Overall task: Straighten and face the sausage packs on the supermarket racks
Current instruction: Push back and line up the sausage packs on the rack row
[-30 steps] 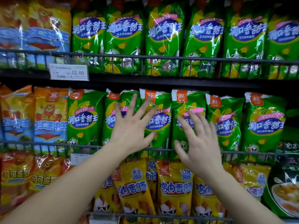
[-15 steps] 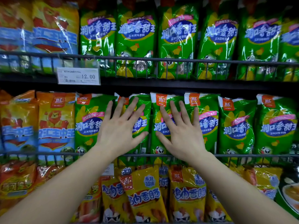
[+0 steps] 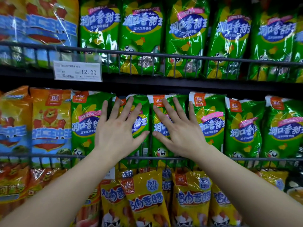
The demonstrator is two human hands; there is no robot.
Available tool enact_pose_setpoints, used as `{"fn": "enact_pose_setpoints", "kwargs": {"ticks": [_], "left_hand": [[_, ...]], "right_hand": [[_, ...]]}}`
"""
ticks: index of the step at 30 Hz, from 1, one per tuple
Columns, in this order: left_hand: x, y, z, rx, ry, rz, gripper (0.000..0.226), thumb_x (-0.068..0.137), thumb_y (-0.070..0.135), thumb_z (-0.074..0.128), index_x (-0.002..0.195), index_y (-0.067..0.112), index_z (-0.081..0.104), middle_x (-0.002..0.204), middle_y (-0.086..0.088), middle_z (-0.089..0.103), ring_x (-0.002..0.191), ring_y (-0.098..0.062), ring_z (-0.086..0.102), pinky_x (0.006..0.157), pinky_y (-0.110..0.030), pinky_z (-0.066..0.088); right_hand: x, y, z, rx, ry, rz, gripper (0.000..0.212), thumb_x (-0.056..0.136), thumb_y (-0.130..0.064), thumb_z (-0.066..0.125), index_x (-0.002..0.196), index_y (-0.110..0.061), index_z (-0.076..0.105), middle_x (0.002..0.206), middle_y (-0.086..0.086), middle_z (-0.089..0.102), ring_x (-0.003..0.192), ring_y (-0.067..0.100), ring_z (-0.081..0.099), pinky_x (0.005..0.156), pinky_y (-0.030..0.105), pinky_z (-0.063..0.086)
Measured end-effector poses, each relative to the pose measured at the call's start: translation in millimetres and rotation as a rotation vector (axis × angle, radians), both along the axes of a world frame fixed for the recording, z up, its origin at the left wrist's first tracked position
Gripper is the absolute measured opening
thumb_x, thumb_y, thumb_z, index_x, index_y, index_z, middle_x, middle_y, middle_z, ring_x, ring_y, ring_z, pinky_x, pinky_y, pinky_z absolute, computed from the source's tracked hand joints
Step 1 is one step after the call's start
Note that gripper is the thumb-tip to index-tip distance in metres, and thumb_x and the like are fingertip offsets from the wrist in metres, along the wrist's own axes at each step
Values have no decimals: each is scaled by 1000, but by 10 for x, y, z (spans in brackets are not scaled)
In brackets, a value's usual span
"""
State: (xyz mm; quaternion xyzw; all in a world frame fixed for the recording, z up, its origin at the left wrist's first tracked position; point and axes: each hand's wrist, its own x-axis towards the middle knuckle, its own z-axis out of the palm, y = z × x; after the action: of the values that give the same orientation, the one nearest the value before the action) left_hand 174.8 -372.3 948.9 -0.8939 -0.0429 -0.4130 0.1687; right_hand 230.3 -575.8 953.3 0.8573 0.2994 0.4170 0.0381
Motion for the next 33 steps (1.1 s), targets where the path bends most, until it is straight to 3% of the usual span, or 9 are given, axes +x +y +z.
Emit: {"fn": "enact_pose_setpoints", "kwargs": {"ticks": [16,24,33], "left_hand": [[-62,-127,-104,-78,14,16,90,84,79,0,155,25,-13,163,-9,-14,150,-33,-13,117,-60,-3],[-344,71,-218,-73,2,-9,82,91,71,22,157,27,5,165,-5,0,151,-31,-2,118,-60,8],[-693,439,-401,-105,56,93,80,90,69,23,157,28,10,165,-3,1,152,-27,2,117,-58,17]], "right_hand": [[6,-37,-37,-29,1,8,80,94,-73,18,158,-29,4,166,7,3,152,34,-4,119,60,5],[-152,-11,-48,73,-5,57,73,95,-67,25,158,-32,11,165,7,12,152,31,5,119,61,9],[-478,289,-276,181,-49,292,66,93,-52,46,150,-22,36,153,8,40,146,28,29,117,59,20]]}}
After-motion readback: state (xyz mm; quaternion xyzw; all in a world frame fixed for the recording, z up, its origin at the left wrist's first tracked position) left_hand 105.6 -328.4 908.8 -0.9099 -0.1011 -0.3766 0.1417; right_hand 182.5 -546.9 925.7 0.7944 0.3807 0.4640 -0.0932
